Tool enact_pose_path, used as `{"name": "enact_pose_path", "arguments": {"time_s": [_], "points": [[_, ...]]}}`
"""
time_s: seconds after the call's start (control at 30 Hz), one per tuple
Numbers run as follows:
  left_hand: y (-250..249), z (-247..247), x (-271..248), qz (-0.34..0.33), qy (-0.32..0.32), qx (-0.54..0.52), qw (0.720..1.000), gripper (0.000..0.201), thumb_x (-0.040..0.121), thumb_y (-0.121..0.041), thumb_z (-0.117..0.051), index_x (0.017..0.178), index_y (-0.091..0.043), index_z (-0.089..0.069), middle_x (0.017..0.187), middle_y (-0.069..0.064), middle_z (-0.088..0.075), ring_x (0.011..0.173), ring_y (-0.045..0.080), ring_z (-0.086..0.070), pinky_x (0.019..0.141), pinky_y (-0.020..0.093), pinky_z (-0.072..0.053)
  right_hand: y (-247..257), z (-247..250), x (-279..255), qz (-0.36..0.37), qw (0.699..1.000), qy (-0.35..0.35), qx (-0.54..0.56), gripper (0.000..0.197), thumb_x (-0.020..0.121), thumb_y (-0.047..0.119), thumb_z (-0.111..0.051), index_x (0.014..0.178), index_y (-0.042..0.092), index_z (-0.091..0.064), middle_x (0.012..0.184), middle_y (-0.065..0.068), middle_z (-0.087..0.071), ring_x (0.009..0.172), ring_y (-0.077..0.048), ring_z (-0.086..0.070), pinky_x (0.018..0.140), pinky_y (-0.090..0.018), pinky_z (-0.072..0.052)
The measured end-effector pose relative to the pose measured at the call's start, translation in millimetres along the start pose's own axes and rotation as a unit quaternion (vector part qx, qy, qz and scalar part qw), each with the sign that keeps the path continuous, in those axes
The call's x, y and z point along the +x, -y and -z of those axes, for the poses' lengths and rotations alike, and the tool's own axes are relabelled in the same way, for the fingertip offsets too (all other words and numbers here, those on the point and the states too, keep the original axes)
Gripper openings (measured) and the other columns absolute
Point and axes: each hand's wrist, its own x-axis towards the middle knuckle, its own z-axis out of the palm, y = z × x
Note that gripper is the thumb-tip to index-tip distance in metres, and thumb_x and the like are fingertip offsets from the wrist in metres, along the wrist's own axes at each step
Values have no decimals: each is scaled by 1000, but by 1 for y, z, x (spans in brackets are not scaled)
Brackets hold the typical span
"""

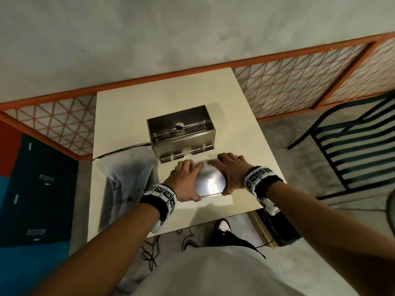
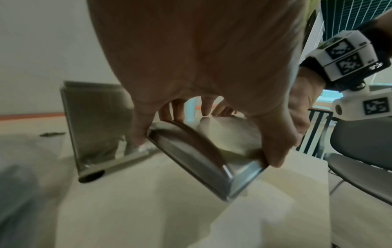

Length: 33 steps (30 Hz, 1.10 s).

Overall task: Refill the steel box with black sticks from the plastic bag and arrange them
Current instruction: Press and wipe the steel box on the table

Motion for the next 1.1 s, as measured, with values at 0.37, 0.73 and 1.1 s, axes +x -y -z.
{"name": "enact_pose_path", "arguments": {"time_s": [0.37, 0.73, 1.1], "points": [[-76, -56, 56, -24, 82, 49, 995, 124, 64, -64, -83, 156, -31, -8, 152, 10, -21, 140, 37, -24, 106, 56, -43, -64, -72, -31, -38, 995, 77, 49, 129, 47, 60, -86, 150, 36, -12, 150, -9, -22, 136, -35, -27, 103, -61, -36], [-120, -76, 92, -9, 67, 61, 996, 126, 60, -61, -85, 157, -30, -9, 148, 13, -23, 135, 38, -29, 104, 61, -41, -113, -101, -39, -58, 994, 76, 51, 130, 47, 54, -88, 150, 38, -10, 154, -10, -15, 141, -34, -17, 100, -65, -39], [-126, -83, 98, 7, 60, 57, 997, 126, 60, -60, -86, 156, -28, -10, 149, 14, -21, 137, 39, -26, 103, 61, -42, -123, -107, -32, -47, 996, 79, 21, 131, 49, 59, -86, 150, 40, -6, 155, -10, -14, 142, -34, -16, 101, -65, -37]]}}
